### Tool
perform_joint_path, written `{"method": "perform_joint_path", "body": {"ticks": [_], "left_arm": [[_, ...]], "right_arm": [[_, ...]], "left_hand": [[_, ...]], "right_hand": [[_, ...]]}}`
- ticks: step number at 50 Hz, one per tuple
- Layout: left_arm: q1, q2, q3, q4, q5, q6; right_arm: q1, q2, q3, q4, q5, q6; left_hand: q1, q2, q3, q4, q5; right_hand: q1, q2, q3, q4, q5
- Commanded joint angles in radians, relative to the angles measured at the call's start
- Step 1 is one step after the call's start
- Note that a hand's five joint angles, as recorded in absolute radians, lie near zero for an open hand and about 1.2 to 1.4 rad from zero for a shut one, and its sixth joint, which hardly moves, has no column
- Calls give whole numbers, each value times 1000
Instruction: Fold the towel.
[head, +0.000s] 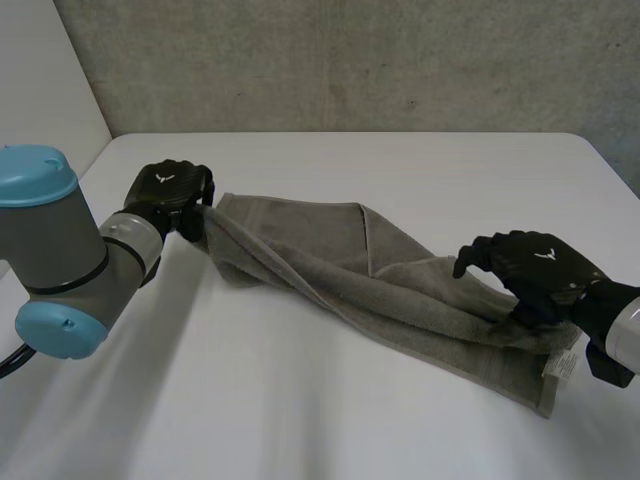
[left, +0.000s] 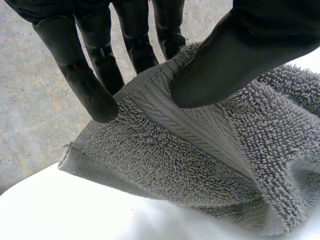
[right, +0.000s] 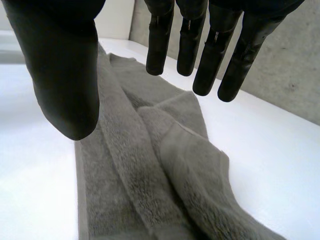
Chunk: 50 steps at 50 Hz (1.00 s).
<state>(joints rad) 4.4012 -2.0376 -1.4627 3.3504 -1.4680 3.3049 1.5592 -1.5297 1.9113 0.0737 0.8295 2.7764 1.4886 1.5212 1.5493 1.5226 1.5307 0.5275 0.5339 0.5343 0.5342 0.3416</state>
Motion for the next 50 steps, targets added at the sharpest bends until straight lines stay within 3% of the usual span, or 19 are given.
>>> {"method": "perform_joint_path", "body": {"ticks": [1,9,17,26,33,50], "left_arm": [[-2,-1,-2,-2,0,-1],[-2,17,-4,-6,3,-4],[3,77,4,-84,8,-134],[-2,119,-2,-115,11,-169],[-5,154,-16,-117,11,-172],[-20,175,-39,-115,12,-174]], "right_arm": [[122,51,-11,23,16,-9],[200,169,-31,17,79,-8],[393,305,-130,-147,325,142],[499,413,-230,-163,385,178],[522,479,-314,-169,522,180],[518,562,-386,-201,534,180]], "left_hand": [[-92,-125,-153,-126,-309],[-92,-125,-153,-126,-309],[-92,-125,-153,-126,-309],[-92,-125,-153,-126,-309],[-92,-125,-153,-126,-309],[-92,-125,-153,-126,-309]], "right_hand": [[-5,-11,-12,-12,6],[-43,-50,-50,-50,-32],[-131,-138,-138,-138,-120],[-131,-138,-138,-138,-120],[-111,-117,-118,-118,-99],[-20,-26,-27,-26,-8]]}}
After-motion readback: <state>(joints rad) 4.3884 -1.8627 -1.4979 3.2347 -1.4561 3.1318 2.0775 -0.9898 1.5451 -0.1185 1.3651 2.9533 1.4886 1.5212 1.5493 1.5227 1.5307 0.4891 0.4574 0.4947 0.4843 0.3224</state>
